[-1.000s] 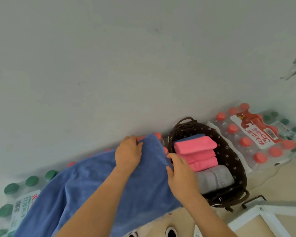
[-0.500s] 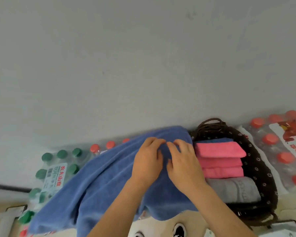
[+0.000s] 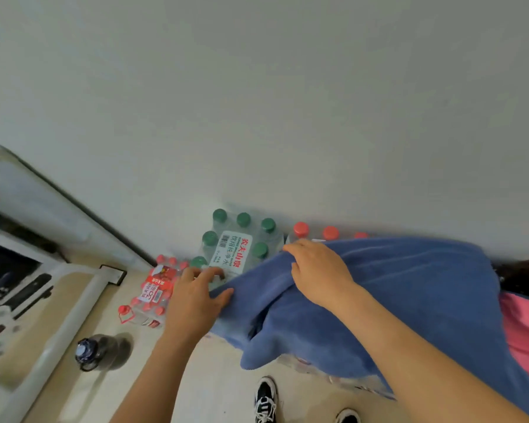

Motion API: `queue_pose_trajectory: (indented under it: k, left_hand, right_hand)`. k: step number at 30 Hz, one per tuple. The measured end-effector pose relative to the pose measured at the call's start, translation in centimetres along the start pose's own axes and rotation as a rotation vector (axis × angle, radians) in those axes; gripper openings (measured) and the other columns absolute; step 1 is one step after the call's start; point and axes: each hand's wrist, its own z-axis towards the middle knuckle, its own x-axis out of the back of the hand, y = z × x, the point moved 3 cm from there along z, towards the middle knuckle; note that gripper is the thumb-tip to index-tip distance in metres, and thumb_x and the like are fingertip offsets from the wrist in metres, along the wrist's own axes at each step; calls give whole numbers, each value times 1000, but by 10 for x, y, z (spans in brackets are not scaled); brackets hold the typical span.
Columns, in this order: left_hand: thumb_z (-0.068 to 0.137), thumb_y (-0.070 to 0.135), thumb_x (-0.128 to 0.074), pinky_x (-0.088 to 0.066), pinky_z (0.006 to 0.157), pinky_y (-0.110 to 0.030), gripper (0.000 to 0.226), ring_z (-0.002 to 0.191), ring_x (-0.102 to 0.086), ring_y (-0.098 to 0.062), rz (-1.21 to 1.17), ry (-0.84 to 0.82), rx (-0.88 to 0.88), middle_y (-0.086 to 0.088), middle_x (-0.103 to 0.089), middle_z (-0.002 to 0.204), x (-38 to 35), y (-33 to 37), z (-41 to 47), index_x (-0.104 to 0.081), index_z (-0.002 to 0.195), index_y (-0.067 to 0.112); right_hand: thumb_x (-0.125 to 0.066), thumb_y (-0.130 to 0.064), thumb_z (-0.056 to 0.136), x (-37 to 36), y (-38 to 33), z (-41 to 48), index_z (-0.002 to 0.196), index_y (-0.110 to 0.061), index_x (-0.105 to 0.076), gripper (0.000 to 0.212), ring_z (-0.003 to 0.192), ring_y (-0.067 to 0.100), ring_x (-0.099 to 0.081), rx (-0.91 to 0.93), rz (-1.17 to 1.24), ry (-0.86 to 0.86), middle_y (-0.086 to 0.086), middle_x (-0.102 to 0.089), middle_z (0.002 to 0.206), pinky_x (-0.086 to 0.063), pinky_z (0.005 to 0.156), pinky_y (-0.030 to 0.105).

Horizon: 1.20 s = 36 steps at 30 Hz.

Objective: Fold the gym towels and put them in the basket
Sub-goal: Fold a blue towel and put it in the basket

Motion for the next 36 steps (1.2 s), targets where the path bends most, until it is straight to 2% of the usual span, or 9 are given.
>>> queue_pose_trajectory:
  k: [4, 7, 12, 16, 21, 24, 28, 32, 36]
  left_hand:
    - [73, 38, -75, -37, 70, -26, 19, 86, -48, -15, -35, -106, -139, 8, -52, 89, 5, -29, -1, -66, 87, 29]
    - [82, 35, -64, -38, 65, -26, 9, 80, -51, -14, -35, -260, -220, 10, -51, 84, 14, -24, 5, -59, 82, 27]
    - [91, 34, -60, -41, 60, -24, 13, 62, -52, -10, -399, -415, -159, 4, -58, 67, 53, -22, 44, -53, 84, 25]
    - [83, 17, -73, -50, 60, -28, 17, 67, -65, -17, -875, -622, -4, -10, -69, 74, 69, -31, 69, -61, 96, 18]
    - [87, 0, -62, -52, 77, -36, 32, 81, -64, -19, -980, -279, -56, -1, -69, 89, 88, -43, 101, -63, 100, 30]
    - [84, -9, -56, -51, 74, -25, 44, 80, -63, -14, -1078, -117, -82, 2, -68, 94, 96, -31, 111, -65, 105, 29]
    - [78, -5, -52, -48, 63, -23, 68, 77, -61, -12, -906, -170, 91, 7, -60, 102, 61, -40, 115, -45, 126, 42]
    - [84, 18, -62, -48, 68, -28, 43, 86, -62, -16, -878, -340, 371, -3, -64, 99, 23, -61, 108, -48, 124, 27]
    - [83, 3, -57, -52, 83, -27, 41, 97, -64, -7, -918, -267, 212, 10, -69, 104, 20, -54, 106, -60, 115, 29]
  right_hand:
    - [-51, -23, 94, -13, -30, 29, 134, -24, -47, 40, 113, 23, -53, 36, -51, -228, 0, -53, 127, -46, 91, 39]
    - [-57, -27, 90, -15, -38, 35, 109, -23, -55, 20, 89, 18, -55, -14, -111, -369, -2, -59, 99, -45, 74, 32]
    - [-62, -30, 88, 13, -33, 51, 76, -14, -61, 20, 74, 19, -54, -178, -126, -314, 3, -60, 80, -36, 58, 27]
    - [-64, -31, 86, 32, -25, 61, 70, -23, -56, 20, 78, 23, -59, -287, -37, -167, -3, -61, 75, -50, 73, 37]
    - [-62, -21, 86, 35, -27, 67, 69, -21, -52, 19, 66, 18, -59, -293, 99, 88, -4, -57, 66, -47, 60, 33]
    - [-61, -15, 85, 25, -31, 67, 92, -24, -60, 11, 71, 12, -56, -289, 200, 247, -6, -59, 92, -47, 68, 28]
    - [-59, -27, 88, 8, -34, 67, 142, -27, -42, 56, 123, 15, -50, -317, 80, 45, -7, -49, 139, -40, 103, 31]
    - [-53, -30, 93, 9, -52, 87, 136, -25, -51, 44, 122, 16, -51, -264, 11, 67, -6, -57, 134, -41, 100, 31]
    - [-51, -24, 94, -2, -77, 125, 129, -21, -58, 36, 116, 17, -56, -174, 88, 36, -3, -62, 128, -44, 98, 30]
